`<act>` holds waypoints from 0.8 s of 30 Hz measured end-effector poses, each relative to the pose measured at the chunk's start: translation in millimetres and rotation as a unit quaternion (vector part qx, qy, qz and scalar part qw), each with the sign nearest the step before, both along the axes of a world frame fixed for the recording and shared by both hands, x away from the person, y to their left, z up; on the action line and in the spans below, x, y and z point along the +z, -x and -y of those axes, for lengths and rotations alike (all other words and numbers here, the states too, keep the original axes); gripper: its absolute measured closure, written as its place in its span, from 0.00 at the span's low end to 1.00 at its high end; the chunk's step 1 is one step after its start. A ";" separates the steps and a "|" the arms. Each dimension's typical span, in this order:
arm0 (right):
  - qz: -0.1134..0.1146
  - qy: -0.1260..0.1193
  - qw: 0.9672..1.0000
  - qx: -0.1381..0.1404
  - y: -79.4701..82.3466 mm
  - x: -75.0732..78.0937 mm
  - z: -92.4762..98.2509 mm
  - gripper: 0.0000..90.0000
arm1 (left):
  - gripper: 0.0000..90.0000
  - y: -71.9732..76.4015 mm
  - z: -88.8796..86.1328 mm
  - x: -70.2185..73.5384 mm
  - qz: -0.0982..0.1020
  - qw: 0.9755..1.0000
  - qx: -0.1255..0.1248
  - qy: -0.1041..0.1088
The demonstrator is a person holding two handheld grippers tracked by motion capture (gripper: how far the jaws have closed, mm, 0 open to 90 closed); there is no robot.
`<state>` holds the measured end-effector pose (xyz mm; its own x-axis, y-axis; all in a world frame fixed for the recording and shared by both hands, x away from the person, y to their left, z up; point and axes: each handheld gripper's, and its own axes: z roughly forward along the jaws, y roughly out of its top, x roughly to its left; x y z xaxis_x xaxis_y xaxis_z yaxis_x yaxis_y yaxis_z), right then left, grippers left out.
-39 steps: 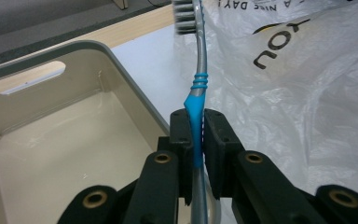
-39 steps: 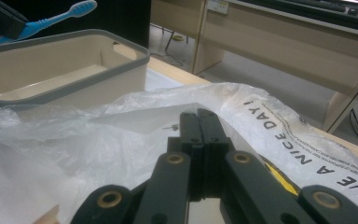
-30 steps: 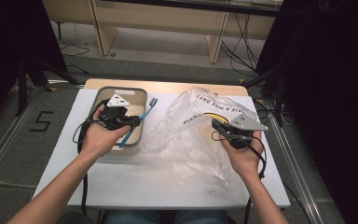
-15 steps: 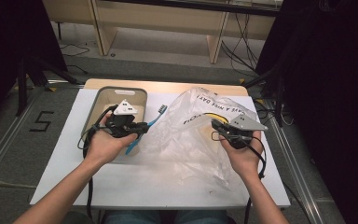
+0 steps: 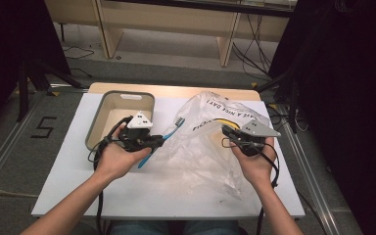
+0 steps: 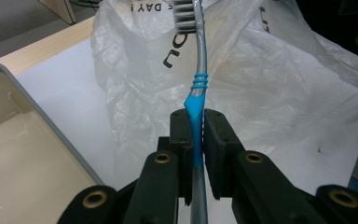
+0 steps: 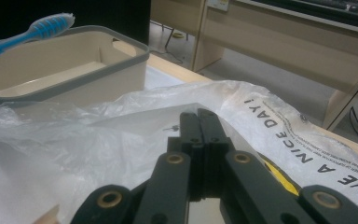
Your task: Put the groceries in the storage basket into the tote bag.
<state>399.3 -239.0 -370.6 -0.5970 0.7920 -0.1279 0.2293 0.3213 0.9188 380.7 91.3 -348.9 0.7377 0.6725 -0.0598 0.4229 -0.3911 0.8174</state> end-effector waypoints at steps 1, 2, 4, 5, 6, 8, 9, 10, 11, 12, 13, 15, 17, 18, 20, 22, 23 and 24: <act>0.000 0.000 1.000 0.000 0.0 0.1 0.0 1.00 | 0.91 1.2 1.1 0.4 -0.001 1.000 -0.003 -0.001; 0.000 0.000 1.000 0.000 0.0 0.1 0.0 1.00 | 0.91 2.2 2.2 0.5 0.002 1.000 -0.005 -0.001; 0.000 0.000 1.000 0.000 0.1 0.2 -0.1 1.00 | 0.91 4.6 4.8 0.8 0.002 1.000 -0.010 -0.001; 0.001 0.000 1.000 0.000 0.0 0.1 -0.1 1.00 | 0.91 5.8 6.3 0.6 0.002 1.000 -0.013 0.000; 0.000 0.000 1.000 0.000 0.0 0.1 -0.1 1.00 | 0.91 6.9 7.8 0.5 0.002 1.000 -0.015 0.000; -0.001 0.000 1.000 0.000 -0.1 -0.1 -0.2 1.00 | 0.91 8.7 10.4 0.2 0.001 1.000 -0.020 0.000; -0.001 0.000 1.000 0.000 -0.2 -0.1 -0.1 1.00 | 0.91 9.4 11.5 0.3 0.001 1.000 -0.022 0.001; 0.000 0.000 1.000 0.000 -0.2 -0.1 0.0 1.00 | 0.91 10.0 12.5 0.2 0.002 1.000 -0.023 0.001; -0.001 0.000 1.000 -0.001 -0.2 -0.1 0.1 1.00 | 0.91 10.9 14.0 0.0 0.000 1.000 -0.025 0.001; 0.000 0.000 1.000 -0.001 -0.2 -0.1 0.1 1.00 | 0.91 11.4 15.0 -0.4 0.001 1.000 -0.026 0.001; 0.000 0.000 1.000 -0.001 -0.2 -0.1 0.1 1.00 | 0.91 12.1 16.0 -0.5 0.001 1.000 -0.029 -0.001; 0.000 0.001 1.000 0.000 -0.3 -0.1 0.0 1.00 | 0.91 14.0 18.5 -0.7 0.003 0.999 -0.032 -0.001; -0.001 0.000 1.000 0.000 -0.3 -0.1 -0.1 1.00 | 0.91 15.7 20.3 -0.4 0.004 0.999 -0.035 -0.002; -0.001 0.000 1.000 -0.001 -0.2 0.0 -0.1 1.00 | 0.91 16.7 21.4 -0.4 0.003 0.999 -0.038 -0.002; -0.001 0.000 1.000 -0.001 -0.3 0.0 0.0 1.00 | 0.91 19.0 24.4 -0.7 0.005 0.999 -0.042 -0.004; -0.001 -0.001 1.000 -0.001 -0.2 0.0 -0.2 1.00 | 0.91 21.1 27.5 -1.2 0.004 0.999 -0.049 -0.006; -0.001 -0.001 1.000 0.000 -0.2 0.0 -0.3 1.00 | 0.91 22.0 29.2 -1.7 0.004 0.999 -0.050 -0.007; -0.001 -0.001 1.000 0.000 -0.2 0.0 -0.4 1.00 | 0.91 22.7 30.8 -2.3 0.003 0.999 -0.053 -0.007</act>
